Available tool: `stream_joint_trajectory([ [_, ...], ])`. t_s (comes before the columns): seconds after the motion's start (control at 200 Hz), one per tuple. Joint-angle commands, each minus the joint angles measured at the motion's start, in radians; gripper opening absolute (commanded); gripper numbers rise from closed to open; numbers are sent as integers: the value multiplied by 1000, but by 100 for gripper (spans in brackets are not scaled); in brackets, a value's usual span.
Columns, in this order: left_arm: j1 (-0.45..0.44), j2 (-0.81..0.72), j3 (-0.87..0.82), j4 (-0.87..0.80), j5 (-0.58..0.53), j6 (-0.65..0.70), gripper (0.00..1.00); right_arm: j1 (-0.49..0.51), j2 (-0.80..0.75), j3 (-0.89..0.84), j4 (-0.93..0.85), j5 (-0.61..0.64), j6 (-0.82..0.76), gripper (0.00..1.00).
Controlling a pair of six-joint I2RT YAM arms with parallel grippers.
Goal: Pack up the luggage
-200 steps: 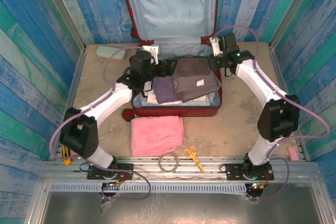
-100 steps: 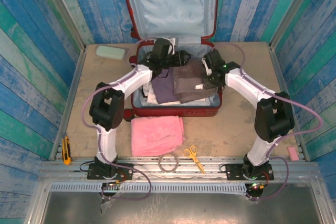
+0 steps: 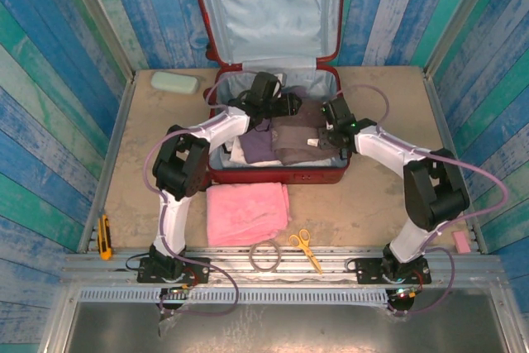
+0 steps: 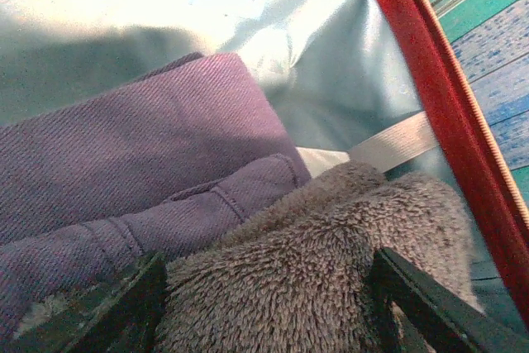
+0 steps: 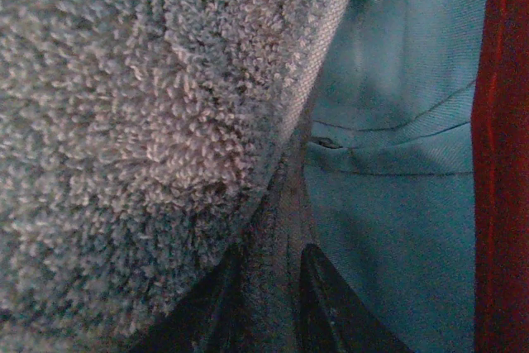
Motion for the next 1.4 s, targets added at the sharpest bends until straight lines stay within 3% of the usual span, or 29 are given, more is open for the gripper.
stream_joint_trajectory([
  [0.0, -5, 3, -65, -32, -69, 9, 68, -3, -44, -10, 3, 43, -50, 32],
  [0.185, -5, -147, -105, -25, -180, 52, 70, -28, -152, 71, -85, 40, -113, 39],
  [0.376, -5, -307, -127, -34, -227, 72, 71, -44, -194, 153, -107, -67, -133, 42],
  [0.726, -35, -474, -278, 13, -70, -134, 62, -49, 32, 335, -85, -273, -52, 30],
  [0.901, -62, -427, -371, 36, -36, -236, 52, -48, 148, 358, -87, -313, -9, 27],
  [1.017, -67, -307, -354, 27, 20, -258, 50, -53, 237, 335, -39, -281, -2, 24],
  [1.162, -67, -163, -325, -13, 13, -268, 45, -63, 300, 240, 88, -276, 9, 23],
  [1.397, -67, -99, -387, 73, -5, -289, 39, -66, 296, 142, 194, -269, 12, 31],
])
